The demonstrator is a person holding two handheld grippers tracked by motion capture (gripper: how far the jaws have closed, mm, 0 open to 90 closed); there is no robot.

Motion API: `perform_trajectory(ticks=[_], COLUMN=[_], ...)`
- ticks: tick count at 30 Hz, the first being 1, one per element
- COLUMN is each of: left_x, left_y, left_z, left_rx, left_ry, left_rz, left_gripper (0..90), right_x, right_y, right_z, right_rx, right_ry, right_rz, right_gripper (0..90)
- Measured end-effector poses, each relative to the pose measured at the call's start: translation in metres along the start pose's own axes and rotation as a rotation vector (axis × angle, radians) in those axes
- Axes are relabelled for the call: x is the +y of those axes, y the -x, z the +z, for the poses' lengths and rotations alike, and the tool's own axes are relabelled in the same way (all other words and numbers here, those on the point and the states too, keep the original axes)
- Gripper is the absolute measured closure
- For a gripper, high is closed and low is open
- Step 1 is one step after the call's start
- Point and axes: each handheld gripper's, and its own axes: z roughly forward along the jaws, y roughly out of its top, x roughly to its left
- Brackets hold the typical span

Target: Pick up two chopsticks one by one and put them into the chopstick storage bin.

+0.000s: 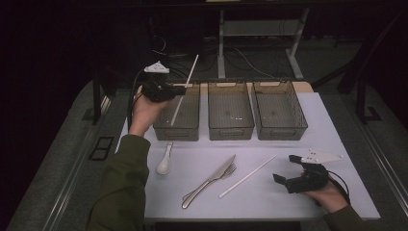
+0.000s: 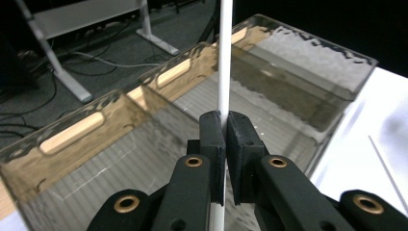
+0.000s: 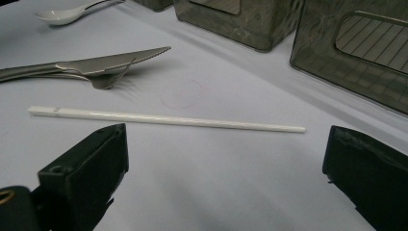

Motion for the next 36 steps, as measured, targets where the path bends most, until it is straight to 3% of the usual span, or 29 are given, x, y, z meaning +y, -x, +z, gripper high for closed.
perform_trajectory(ticks=[5,10,26,29,36], left_x=[-0.007,-0.015,-0.038,-0.042,-0.048], left_y=[-0.015,-0.029,-0.043,-0.046,-0.048], left_z=[0.005,0.011,0.028,0.031,0.042], left_rx=[0.038,0.049,0.105,0.110,0.119], left_ry=[-0.044,-0.081,-0.204,-0.209,-0.238], left_rz=[-0.043,-0.085,-0.181,-0.200,-0.200], left_gripper=[84.6,84.6,84.6,84.6,84.5], right_x=[0.000,0.000,0.000,0.000,-0.001], right_y=[0.001,0.000,0.001,0.002,0.001], right_z=[0.000,0.000,-0.001,-0.001,-0.001], right_rx=[0.000,0.001,0.000,-0.002,-0.002], right_ry=[-0.003,-0.003,-0.005,-0.003,-0.004], right_rz=[0.001,-0.001,0.004,0.005,0.005], right_gripper=[2.0,2.0,2.0,2.0,2.0])
